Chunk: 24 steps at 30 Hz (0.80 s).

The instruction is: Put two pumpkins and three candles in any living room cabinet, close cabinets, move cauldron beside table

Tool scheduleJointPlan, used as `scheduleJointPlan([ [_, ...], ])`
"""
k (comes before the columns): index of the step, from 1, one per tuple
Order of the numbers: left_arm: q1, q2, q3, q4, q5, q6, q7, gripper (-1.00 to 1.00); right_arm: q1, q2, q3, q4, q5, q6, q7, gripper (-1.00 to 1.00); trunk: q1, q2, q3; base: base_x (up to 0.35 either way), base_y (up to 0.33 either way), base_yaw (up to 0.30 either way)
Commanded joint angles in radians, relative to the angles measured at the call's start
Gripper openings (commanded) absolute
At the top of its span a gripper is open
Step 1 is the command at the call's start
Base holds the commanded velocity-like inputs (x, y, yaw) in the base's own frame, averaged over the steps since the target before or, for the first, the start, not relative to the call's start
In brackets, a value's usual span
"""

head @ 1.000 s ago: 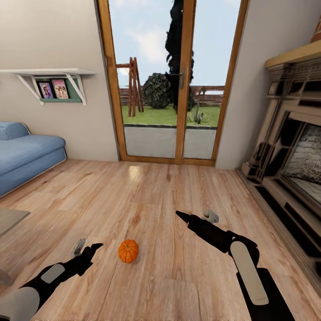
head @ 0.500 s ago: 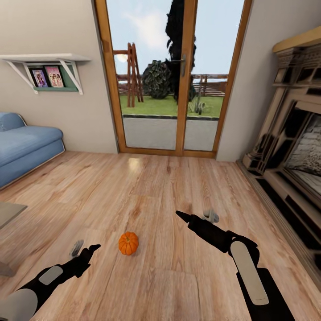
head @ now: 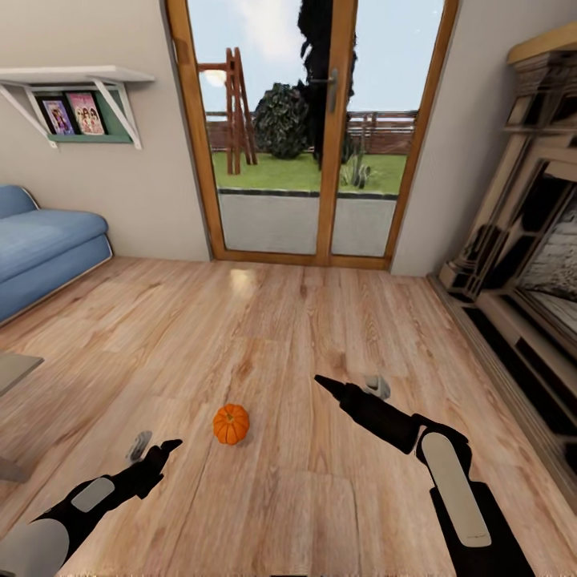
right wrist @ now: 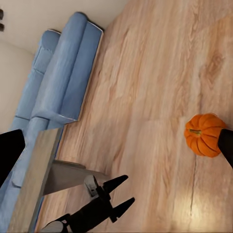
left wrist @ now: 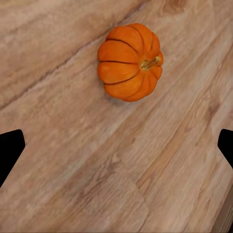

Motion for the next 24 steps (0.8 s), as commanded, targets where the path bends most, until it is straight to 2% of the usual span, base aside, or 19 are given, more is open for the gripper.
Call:
scheduleJointPlan([
  [1, -0.001, 0.0, -0.008, 0.0, 0.01, 0.003, -0.002, 1.0, -0.001, 0.0, -0.007, 0.0, 0.0, 0.012, 0.011, 1.0, 0.0, -0.001, -0.005, 0.0, 0.0, 0.0],
  [24, -0.001, -0.001, -0.009, -0.008, 0.01, -0.004, -0.005, 1.0, -0.001, -0.002, -0.016, 0.0, -0.01, 0.026, 0.019, 1.0, 0.011, -0.006, -0.094, 0.0, 0.0, 0.0],
])
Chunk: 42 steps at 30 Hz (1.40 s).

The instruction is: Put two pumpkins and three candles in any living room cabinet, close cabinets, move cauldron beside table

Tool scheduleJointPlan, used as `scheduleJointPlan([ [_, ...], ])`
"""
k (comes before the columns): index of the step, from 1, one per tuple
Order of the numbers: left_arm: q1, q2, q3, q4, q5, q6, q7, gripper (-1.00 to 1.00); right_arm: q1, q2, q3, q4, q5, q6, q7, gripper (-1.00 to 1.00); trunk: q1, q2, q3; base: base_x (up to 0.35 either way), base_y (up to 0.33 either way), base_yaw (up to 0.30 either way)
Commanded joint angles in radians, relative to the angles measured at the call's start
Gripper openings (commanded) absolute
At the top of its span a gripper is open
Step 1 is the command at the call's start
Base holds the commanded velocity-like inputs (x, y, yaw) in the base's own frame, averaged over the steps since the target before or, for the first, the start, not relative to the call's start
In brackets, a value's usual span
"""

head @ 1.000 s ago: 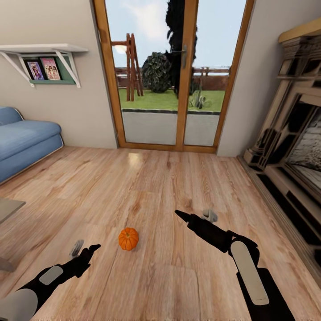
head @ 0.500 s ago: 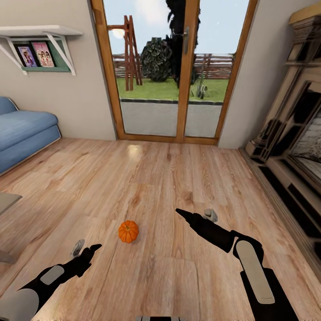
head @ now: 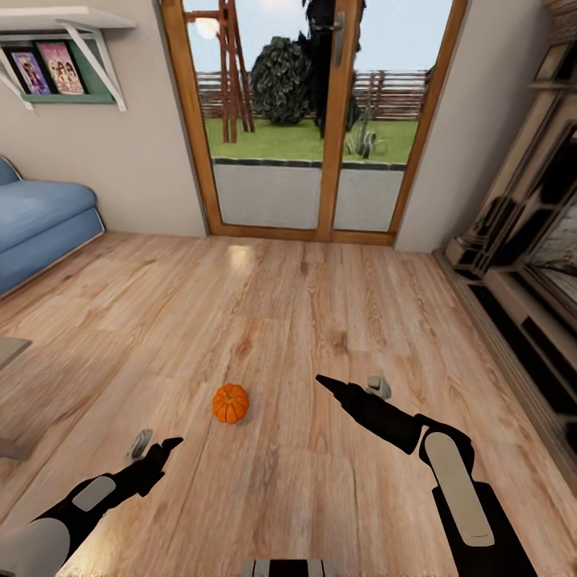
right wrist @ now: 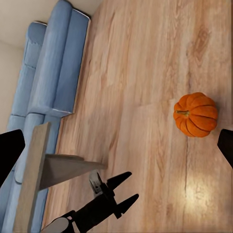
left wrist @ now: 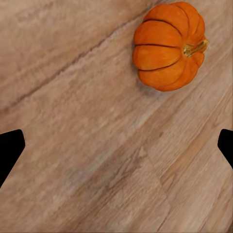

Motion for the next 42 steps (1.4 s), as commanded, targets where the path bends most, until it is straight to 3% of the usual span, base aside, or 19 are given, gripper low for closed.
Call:
scheduleJointPlan([
  [1, -0.001, 0.001, -0.008, 0.0, 0.011, 0.003, -0.002, 1.0, -0.001, 0.001, -0.001, 0.0, 0.006, 0.005, 0.007, 1.0, 0.0, -0.001, -0.005, 0.0, 0.0, 0.0],
  [5, -0.001, 0.002, -0.008, 0.001, 0.01, 0.004, -0.01, 1.0, -0.001, 0.001, -0.001, 0.0, 0.006, 0.005, 0.007, 1.0, 0.002, -0.002, -0.02, 0.0, 0.0, 0.0],
  [13, 0.0, 0.007, -0.009, 0.009, 0.009, 0.011, -0.089, 1.0, -0.001, 0.001, -0.001, 0.0, 0.006, 0.005, 0.007, 1.0, 0.006, -0.003, -0.051, 0.0, 0.0, 0.0],
  [33, 0.0, 0.007, -0.009, 0.008, 0.008, 0.015, -0.097, 1.0, -0.001, 0.001, -0.001, 0.0, 0.006, 0.005, 0.007, 1.0, 0.015, -0.008, -0.128, 0.0, 0.0, 0.0],
  [42, 0.0, 0.007, -0.009, 0.008, 0.008, 0.012, -0.128, 1.0, -0.001, 0.001, -0.001, 0.001, 0.006, 0.005, 0.007, 1.0, 0.015, -0.008, -0.128, 0.0, 0.0, 0.0],
])
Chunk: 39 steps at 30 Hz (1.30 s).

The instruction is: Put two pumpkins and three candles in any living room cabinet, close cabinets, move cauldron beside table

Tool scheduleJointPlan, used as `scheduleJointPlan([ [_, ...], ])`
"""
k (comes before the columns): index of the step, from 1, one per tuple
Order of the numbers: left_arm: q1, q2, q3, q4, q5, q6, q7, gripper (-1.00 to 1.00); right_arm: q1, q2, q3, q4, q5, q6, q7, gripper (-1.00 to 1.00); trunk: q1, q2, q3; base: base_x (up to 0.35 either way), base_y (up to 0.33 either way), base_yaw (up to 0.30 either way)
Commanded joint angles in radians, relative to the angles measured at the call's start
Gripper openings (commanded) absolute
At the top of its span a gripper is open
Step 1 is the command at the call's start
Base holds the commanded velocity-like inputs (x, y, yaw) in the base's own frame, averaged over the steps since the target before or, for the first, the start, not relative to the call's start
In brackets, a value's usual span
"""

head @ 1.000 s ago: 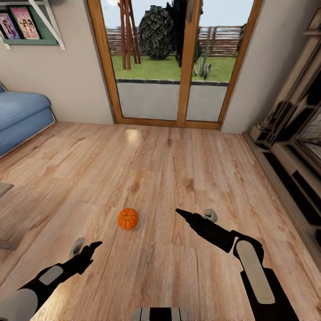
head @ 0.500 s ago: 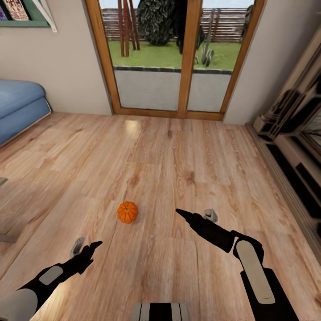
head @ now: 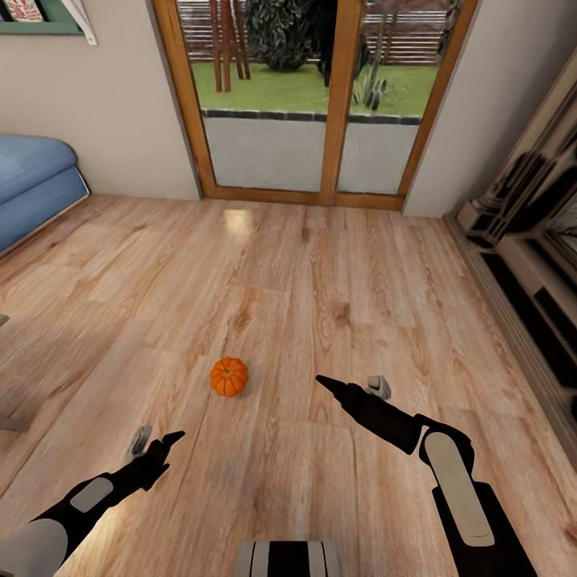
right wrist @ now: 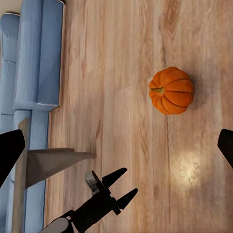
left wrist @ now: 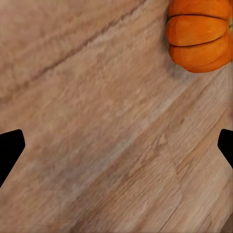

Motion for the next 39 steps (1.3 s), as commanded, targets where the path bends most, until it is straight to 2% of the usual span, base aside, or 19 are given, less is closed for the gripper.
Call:
scheduleJointPlan([
  [1, -0.001, 0.001, -0.007, 0.001, 0.01, 0.005, -0.005, 1.0, 0.0, 0.001, -0.001, 0.0, 0.007, 0.004, 0.007, 1.0, 0.0, 0.0, -0.001, 0.012, 0.0, 0.0],
  [13, -0.001, 0.001, -0.007, 0.002, 0.012, 0.004, -0.008, 1.0, 0.0, 0.001, -0.002, -0.001, 0.003, 0.004, 0.016, 1.0, 0.0, 0.0, -0.001, 0.248, 0.0, 0.0],
  [16, -0.001, 0.001, -0.007, 0.003, 0.012, 0.002, -0.008, 1.0, 0.0, -0.013, -0.007, -0.001, -0.028, 0.031, 0.098, 1.0, 0.0, 0.0, -0.001, 0.316, 0.0, 0.0],
  [18, -0.001, 0.001, -0.007, 0.003, 0.012, 0.001, -0.008, 1.0, 0.0, -0.043, -0.04, -0.001, -0.072, 0.089, 0.175, 1.0, 0.0, 0.0, -0.001, 0.295, 0.0, 0.0],
  [19, -0.001, 0.001, -0.007, 0.003, 0.012, 0.001, -0.008, 1.0, 0.001, -0.062, -0.069, -0.001, -0.108, 0.135, 0.218, 1.0, 0.0, 0.0, -0.001, 0.225, 0.0, 0.0],
  [21, -0.001, 0.001, -0.007, 0.003, 0.012, 0.0, -0.008, 1.0, 0.001, -0.08, -0.112, -0.001, -0.16, 0.184, 0.26, 1.0, 0.0, 0.0, -0.001, 0.148, 0.0, 0.0],
  [25, -0.001, 0.001, -0.007, 0.003, 0.013, -0.001, -0.009, 1.0, 0.017, -0.096, -0.153, -0.001, -0.222, 0.192, 0.295, 1.0, 0.0, 0.0, -0.001, 0.053, 0.0, 0.0],
  [39, -0.001, 0.001, -0.007, 0.003, 0.013, -0.003, -0.01, 1.0, 0.024, -0.1, -0.159, -0.001, -0.239, 0.192, 0.304, 1.0, 0.0, 0.0, -0.001, 0.14, 0.0, 0.0],
])
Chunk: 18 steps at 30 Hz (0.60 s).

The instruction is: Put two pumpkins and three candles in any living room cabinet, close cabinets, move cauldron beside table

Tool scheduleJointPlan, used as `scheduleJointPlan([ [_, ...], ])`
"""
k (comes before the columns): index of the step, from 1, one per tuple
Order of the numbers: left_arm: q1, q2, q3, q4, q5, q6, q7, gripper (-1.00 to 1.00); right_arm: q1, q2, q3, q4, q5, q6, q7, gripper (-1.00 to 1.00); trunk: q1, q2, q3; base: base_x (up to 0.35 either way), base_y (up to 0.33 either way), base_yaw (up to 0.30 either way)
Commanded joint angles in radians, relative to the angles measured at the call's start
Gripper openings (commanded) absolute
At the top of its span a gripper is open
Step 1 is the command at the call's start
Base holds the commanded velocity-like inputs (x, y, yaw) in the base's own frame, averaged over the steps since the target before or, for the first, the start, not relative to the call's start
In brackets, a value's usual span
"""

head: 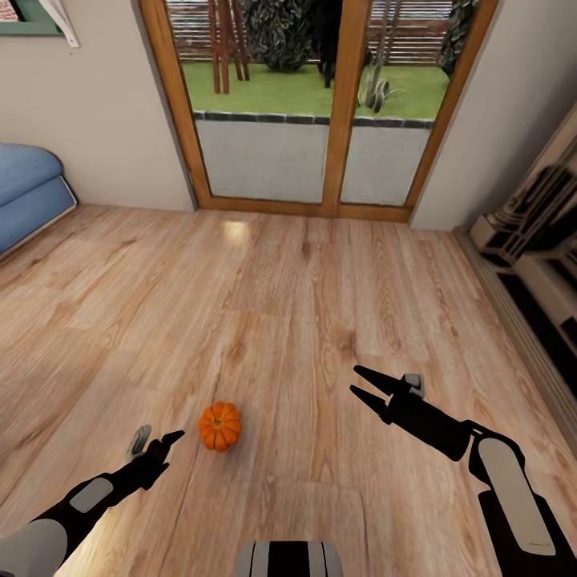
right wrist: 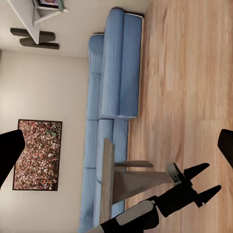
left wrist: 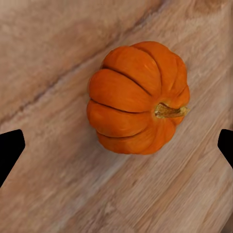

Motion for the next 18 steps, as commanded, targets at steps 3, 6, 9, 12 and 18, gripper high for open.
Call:
scheduleJointPlan([
  [3, -0.001, 0.001, -0.007, 0.0, 0.011, 0.005, -0.002, 1.0, 0.0, 0.0, -0.001, 0.0, 0.01, 0.004, 0.01, 1.0, 0.0, 0.0, -0.001, 0.171, 0.012, 0.0],
  [6, -0.001, 0.001, -0.007, 0.0, 0.011, 0.006, -0.003, 1.0, -0.001, 0.001, 0.0, 0.0, 0.01, 0.004, 0.01, 1.0, 0.0, 0.0, -0.001, 0.257, 0.121, 0.0],
  [9, -0.001, 0.001, -0.007, 0.0, 0.011, 0.008, -0.003, 1.0, -0.001, 0.001, 0.0, 0.0, 0.01, 0.004, 0.01, 1.0, 0.0, 0.0, -0.001, 0.235, 0.205, 0.0],
  [12, -0.001, 0.001, -0.007, 0.0, 0.012, 0.01, -0.004, 1.0, 0.0, 0.001, 0.0, 0.0, 0.01, 0.004, 0.011, 1.0, 0.0, 0.0, -0.001, 0.207, 0.218, 0.0],
  [18, -0.001, 0.002, -0.007, 0.001, 0.016, 0.01, -0.004, 1.0, 0.0, 0.001, 0.0, 0.0, 0.01, 0.004, 0.011, 1.0, 0.0, 0.0, -0.001, 0.055, 0.058, 0.0],
])
